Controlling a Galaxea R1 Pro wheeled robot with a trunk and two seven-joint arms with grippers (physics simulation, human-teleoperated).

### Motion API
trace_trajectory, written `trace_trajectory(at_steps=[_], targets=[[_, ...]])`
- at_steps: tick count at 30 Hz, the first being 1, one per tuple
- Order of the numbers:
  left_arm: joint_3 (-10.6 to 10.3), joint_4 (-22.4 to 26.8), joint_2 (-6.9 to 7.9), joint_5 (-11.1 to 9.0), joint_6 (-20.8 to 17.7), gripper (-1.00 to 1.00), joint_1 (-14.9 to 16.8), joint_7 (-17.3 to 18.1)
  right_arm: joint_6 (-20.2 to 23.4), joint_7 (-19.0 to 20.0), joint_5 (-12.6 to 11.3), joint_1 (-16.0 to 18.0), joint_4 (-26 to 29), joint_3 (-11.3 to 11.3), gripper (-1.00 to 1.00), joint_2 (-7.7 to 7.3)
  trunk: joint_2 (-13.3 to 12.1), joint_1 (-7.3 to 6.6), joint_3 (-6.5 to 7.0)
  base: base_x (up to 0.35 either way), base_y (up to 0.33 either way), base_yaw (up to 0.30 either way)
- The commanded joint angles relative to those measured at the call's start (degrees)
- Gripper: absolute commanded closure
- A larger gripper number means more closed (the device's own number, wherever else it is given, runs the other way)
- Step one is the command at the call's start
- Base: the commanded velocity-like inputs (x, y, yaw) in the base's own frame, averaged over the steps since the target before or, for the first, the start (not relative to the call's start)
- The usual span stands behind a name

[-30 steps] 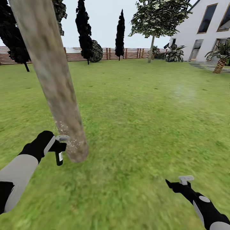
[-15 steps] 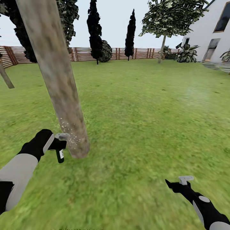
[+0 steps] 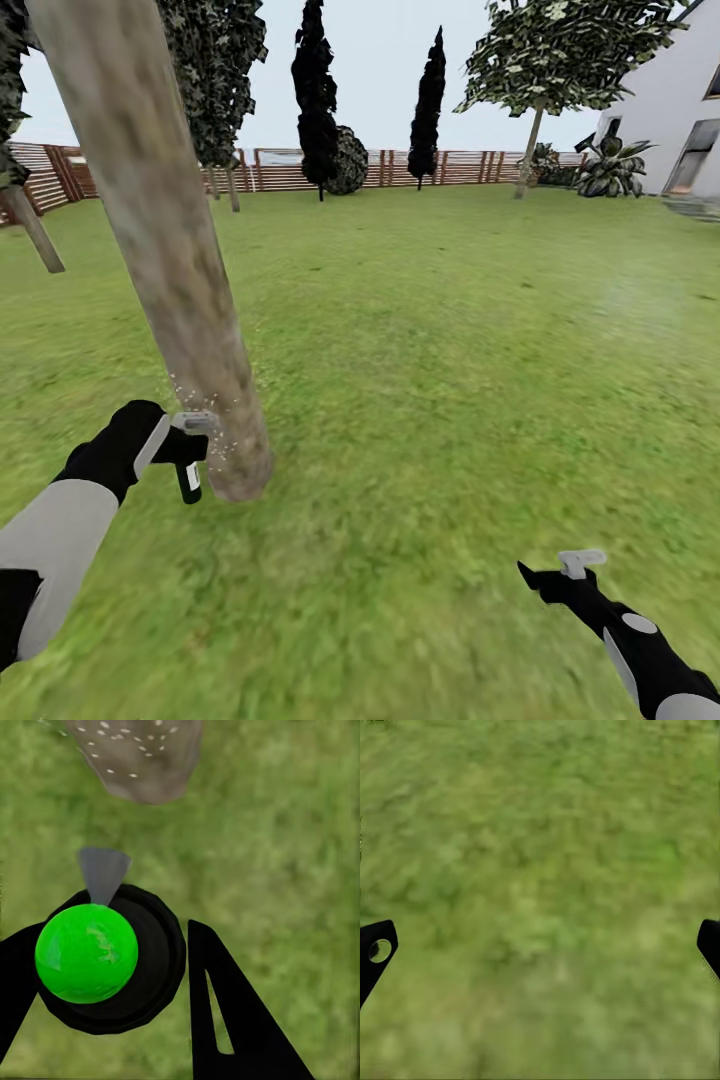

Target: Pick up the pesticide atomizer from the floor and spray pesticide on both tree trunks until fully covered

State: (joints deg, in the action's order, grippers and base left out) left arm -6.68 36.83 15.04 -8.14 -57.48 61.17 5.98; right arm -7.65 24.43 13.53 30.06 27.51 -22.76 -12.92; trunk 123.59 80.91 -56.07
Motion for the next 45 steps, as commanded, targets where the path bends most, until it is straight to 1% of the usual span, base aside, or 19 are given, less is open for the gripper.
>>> trace_trajectory(at_steps=[1,11,16,18,19,21,25,26,27,29,30,35,37,39,41,44,45], targets=[[0.00,0.00,0.02,0.04,0.00,1.00,0.00,0.00,0.00,0.00,-0.01,0.00,0.00,0.00,-1.00,0.00,0.00,0.00,0.00,0.174,-0.251,0.276],[-0.09,-0.08,0.07,0.05,0.08,1.00,0.00,-0.31,0.00,0.00,0.01,0.00,0.01,0.00,-1.00,0.00,0.00,0.00,0.00,0.178,-0.246,0.051],[-0.15,-0.43,0.01,-0.03,0.08,1.00,-0.13,-0.27,0.00,0.00,-0.01,0.00,0.00,0.00,-1.00,0.00,0.00,0.00,0.00,0.051,-0.265,0.234],[-0.17,-0.87,-0.06,-0.10,0.13,1.00,-0.77,-0.27,0.00,0.00,0.00,0.00,0.00,0.00,-1.00,0.00,0.00,0.00,0.00,0.002,-0.273,0.267],[-0.18,-0.93,-0.13,-0.12,0.81,1.00,-1.63,-0.27,0.00,0.00,0.01,0.00,0.00,0.00,-1.00,0.00,0.00,0.00,0.00,0.000,-0.273,0.188],[-0.18,-2.04,-0.86,-0.12,2.95,1.00,-2.83,-0.32,0.00,0.00,0.01,0.00,0.00,0.00,-1.00,0.00,0.00,0.00,0.00,0.000,-0.273,0.079],[-0.10,-3.35,-1.54,-0.16,3.56,1.00,-3.14,-0.42,0.00,0.00,0.01,0.00,0.00,0.00,-1.00,0.00,0.00,0.00,0.00,0.030,-0.273,0.010],[0.23,-3.40,-1.56,-0.14,3.59,1.00,-3.15,-0.43,0.00,0.00,0.00,0.00,0.00,0.00,-1.00,0.00,0.00,0.00,0.00,0.120,-0.273,0.001],[1.17,-3.41,-1.56,-0.13,3.61,1.00,-3.16,-0.42,0.00,0.00,0.00,0.00,0.00,0.00,-1.00,0.00,0.00,0.00,0.00,0.149,-0.261,0.001],[3.78,-3.43,-1.46,-0.06,3.73,1.00,-3.16,-0.44,0.00,0.00,0.00,0.00,0.00,0.00,-1.00,0.00,0.00,0.00,0.00,0.205,-0.218,0.000],[4.25,-3.27,-1.41,-0.05,3.69,1.00,-3.16,-0.44,0.00,0.00,0.00,0.00,0.00,0.00,-1.00,0.00,0.00,0.00,0.00,0.247,-0.183,0.000],[4.56,-1.39,-1.01,0.24,2.94,1.00,-2.63,-0.26,0.00,0.00,0.00,0.00,0.00,0.00,-1.00,0.00,0.00,0.00,0.00,0.200,-0.079,0.000],[4.63,0.56,-0.57,0.37,1.60,1.00,-2.32,-0.21,0.00,0.00,-0.01,0.00,0.00,0.00,-1.00,0.00,0.00,0.00,0.00,0.015,-0.004,0.000],[4.63,2.82,-0.20,0.39,0.27,1.00,-2.22,-0.21,0.00,0.00,-0.02,0.00,0.02,0.00,-1.00,0.00,0.00,0.00,0.00,-0.150,-0.001,0.000],[4.65,4.58,-0.12,0.40,-0.10,1.00,-2.23,-0.24,0.00,0.00,-0.02,0.00,0.08,0.00,-1.00,0.00,0.00,0.00,0.00,-0.308,0.000,0.000],[5.36,5.03,-0.10,0.40,-0.17,1.00,-2.02,-0.26,0.00,0.00,-0.04,0.00,0.09,0.00,-1.00,0.00,0.00,0.00,0.00,-0.137,0.000,0.000],[5.46,5.07,-0.10,0.45,-0.18,1.00,-1.21,-0.27,0.00,0.00,-0.02,0.00,0.09,0.00,-1.00,0.00,0.00,0.00,0.00,-0.025,0.000,0.000]])
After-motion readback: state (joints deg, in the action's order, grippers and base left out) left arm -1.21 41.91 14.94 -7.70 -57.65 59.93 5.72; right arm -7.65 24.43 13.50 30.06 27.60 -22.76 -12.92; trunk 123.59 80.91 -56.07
